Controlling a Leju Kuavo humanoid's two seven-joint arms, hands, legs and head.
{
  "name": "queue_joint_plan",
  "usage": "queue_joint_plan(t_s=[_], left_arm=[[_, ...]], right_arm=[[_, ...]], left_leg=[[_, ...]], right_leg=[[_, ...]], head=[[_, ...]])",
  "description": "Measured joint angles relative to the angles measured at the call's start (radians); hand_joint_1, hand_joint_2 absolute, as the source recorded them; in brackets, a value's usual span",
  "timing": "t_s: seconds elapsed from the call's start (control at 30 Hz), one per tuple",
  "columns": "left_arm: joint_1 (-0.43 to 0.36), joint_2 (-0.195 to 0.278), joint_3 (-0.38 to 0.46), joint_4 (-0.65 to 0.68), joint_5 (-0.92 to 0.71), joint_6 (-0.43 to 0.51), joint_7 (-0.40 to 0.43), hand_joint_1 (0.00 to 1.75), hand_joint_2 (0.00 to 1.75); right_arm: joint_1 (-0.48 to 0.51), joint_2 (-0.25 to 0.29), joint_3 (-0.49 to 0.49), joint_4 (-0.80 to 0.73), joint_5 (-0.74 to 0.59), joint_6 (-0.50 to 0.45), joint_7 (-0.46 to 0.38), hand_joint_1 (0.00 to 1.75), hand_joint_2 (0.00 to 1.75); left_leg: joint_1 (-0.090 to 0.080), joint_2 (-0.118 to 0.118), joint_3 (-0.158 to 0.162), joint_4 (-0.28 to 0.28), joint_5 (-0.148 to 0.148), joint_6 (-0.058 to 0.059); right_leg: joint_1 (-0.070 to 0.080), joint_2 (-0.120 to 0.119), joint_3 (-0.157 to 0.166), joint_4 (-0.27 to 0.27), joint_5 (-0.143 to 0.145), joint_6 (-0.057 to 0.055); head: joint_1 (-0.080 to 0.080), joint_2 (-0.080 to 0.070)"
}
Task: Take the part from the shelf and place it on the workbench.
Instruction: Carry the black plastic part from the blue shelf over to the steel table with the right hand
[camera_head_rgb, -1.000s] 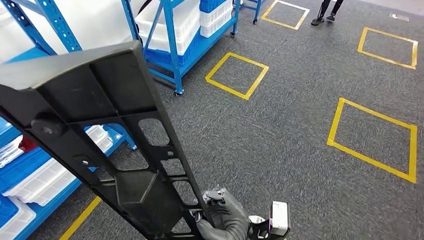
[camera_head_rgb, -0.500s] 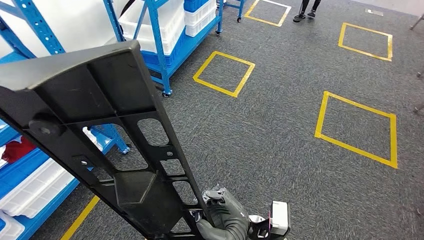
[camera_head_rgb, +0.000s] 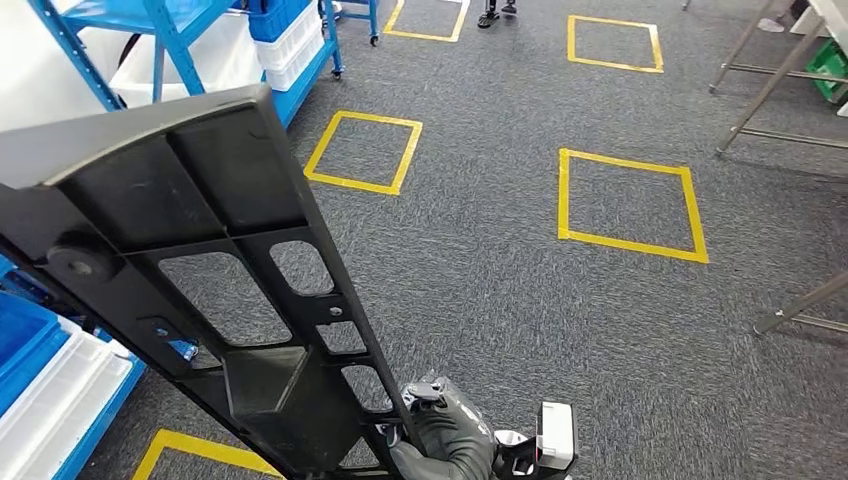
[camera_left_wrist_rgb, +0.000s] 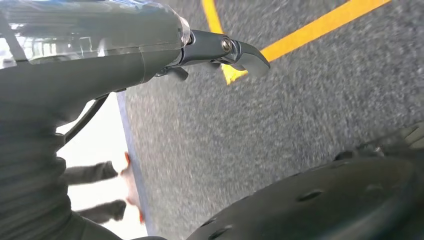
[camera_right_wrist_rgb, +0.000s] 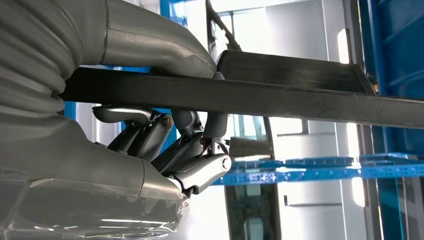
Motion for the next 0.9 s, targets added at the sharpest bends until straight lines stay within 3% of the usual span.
queue_joint_plan(t_s=[0.07, 0.13, 0.2, 0.27, 0.33, 0.37, 0.43, 0.5, 0.57, 0.63, 0.7, 0.77, 0.83, 0.87, 0.9], left_arm=[[0.000, -0.002, 0.000, 0.000, -0.001, -0.002, 0.001, 0.00, 1.75], [-0.001, -0.003, 0.000, 0.000, -0.003, -0.004, 0.003, 0.00, 1.75], [0.002, -0.005, 0.000, 0.000, -0.007, -0.006, 0.005, 0.00, 1.75], [0.006, -0.005, 0.000, 0.000, -0.008, -0.006, 0.006, 0.00, 1.75], [0.008, -0.006, 0.000, 0.000, -0.008, -0.006, 0.006, 0.00, 1.75], [0.010, -0.006, 0.000, 0.000, -0.008, -0.006, 0.007, 0.00, 1.75], [0.011, -0.006, 0.000, 0.000, -0.009, -0.006, 0.007, 0.00, 1.75], [0.013, -0.006, 0.000, 0.000, -0.009, -0.012, 0.008, 0.00, 1.75], [0.015, -0.006, 0.000, 0.000, -0.008, -0.019, 0.007, 0.00, 1.75], [0.016, -0.005, 0.000, -0.001, -0.007, -0.023, 0.006, 0.00, 1.75], [0.018, -0.004, 0.000, -0.001, -0.004, -0.023, 0.002, 0.00, 1.75], [0.018, -0.004, 0.000, -0.001, 0.002, -0.022, -0.003, 0.00, 1.75], [0.016, -0.006, 0.000, -0.001, 0.008, -0.018, -0.004, 0.00, 1.75], [0.014, -0.006, 0.000, -0.001, 0.010, -0.016, -0.004, 0.00, 1.75], [0.014, -0.006, 0.000, -0.001, 0.011, -0.014, -0.004, 0.00, 1.75]], right_arm=[[0.002, -0.001, 0.000, 0.000, 0.000, -0.002, 0.001, 1.75, 1.75], [0.007, -0.002, 0.000, 0.000, -0.003, -0.008, 0.002, 1.75, 1.75], [0.011, -0.003, -0.001, 0.000, -0.008, -0.013, 0.003, 1.75, 1.75], [0.013, -0.004, -0.001, 0.001, -0.011, -0.014, 0.003, 1.75, 1.75], [0.017, -0.006, -0.002, 0.004, -0.012, -0.014, 0.003, 1.75, 1.75], [0.019, -0.007, -0.002, 0.006, -0.012, -0.014, 0.004, 1.75, 1.75], [0.021, -0.009, -0.002, 0.008, -0.013, -0.013, 0.004, 1.75, 1.75], [0.022, -0.010, -0.002, 0.008, -0.017, -0.010, 0.008, 1.75, 1.75], [0.022, -0.010, -0.002, 0.011, -0.024, -0.003, 0.012, 1.75, 1.75], [0.027, -0.010, -0.002, 0.015, -0.029, 0.003, 0.014, 1.75, 1.75], [0.031, -0.011, -0.002, 0.021, -0.032, 0.006, 0.014, 1.75, 1.75], [0.031, -0.011, -0.001, 0.028, -0.033, 0.009, 0.012, 1.75, 1.75], [0.032, -0.011, -0.001, 0.036, -0.031, 0.012, 0.010, 1.75, 1.75], [0.033, -0.011, -0.001, 0.041, -0.029, 0.015, 0.009, 1.75, 1.75], [0.033, -0.011, -0.001, 0.045, -0.029, 0.017, 0.008, 1.75, 1.75]], left_leg=[[0.000, -0.020, 0.011, -0.029, 0.000, 0.013], [-0.003, 0.000, 0.011, -0.031, 0.003, 0.031], [-0.003, 0.023, 0.014, -0.035, 0.004, 0.045], [-0.007, 0.050, 0.016, -0.036, 0.002, 0.054], [-0.011, 0.078, 0.016, -0.036, -0.001, 0.056], [-0.012, 0.091, 0.017, -0.036, -0.003, 0.056], [-0.015, 0.114, 0.022, -0.036, -0.007, 0.055], [-0.019, 0.132, 0.028, -0.036, -0.012, 0.050], [-0.022, 0.146, 0.032, -0.038, -0.016, 0.042], [-0.022, 0.158, 0.038, -0.042, -0.019, 0.033], [-0.022, 0.128, 0.031, -0.013, -0.042, 0.023], [-0.020, 0.080, -0.019, 0.094, -0.097, 0.016], [-0.018, 0.065, -0.084, 0.214, -0.137, 0.011], [-0.016, 0.064, -0.100, 0.233, -0.130, 0.009], [-0.014, 0.061, -0.096, 0.213, -0.103, 0.006]], right_leg=[[0.000, 0.019, -0.013, 0.010, -0.002, 0.012], [-0.003, 0.022, -0.018, 0.013, -0.003, 0.021], [-0.002, -0.026, -0.039, 0.061, -0.032, 0.031], [-0.003, -0.080, -0.101, 0.186, -0.095, 0.039], [-0.005, -0.092, -0.161, 0.298, -0.132, 0.041], [-0.005, -0.094, -0.166, 0.306, -0.124, 0.040], [-0.001, -0.108, -0.114, 0.203, -0.063, 0.031], [0.011, -0.145, -0.042, 0.063, -0.018, 0.015], [0.021, -0.162, -0.018, 0.010, -0.012, 0.002], [0.018, -0.141, -0.014, 0.001, -0.007, -0.005], [0.009, -0.120, -0.002, -0.016, 0.003, -0.013], [0.006, -0.101, 0.005, -0.025, 0.008, -0.019], [0.007, -0.078, 0.006, -0.024, 0.008, -0.021], [0.007, -0.064, 0.007, -0.023, 0.007, -0.021], [0.006, -0.049, 0.008, -0.021, 0.006, -0.020]], head=[[0.000, 0.000], [0.000, 0.000], [0.000, 0.000], [0.001, 0.000], [0.001, 0.000], [0.001, 0.000], [0.001, 0.000], [0.001, 0.000], [0.001, 0.000], [0.001, 0.000], [0.000, 0.000], [0.000, 0.000], [0.000, 0.000], [0.000, 0.000], [0.000, 0.000]])
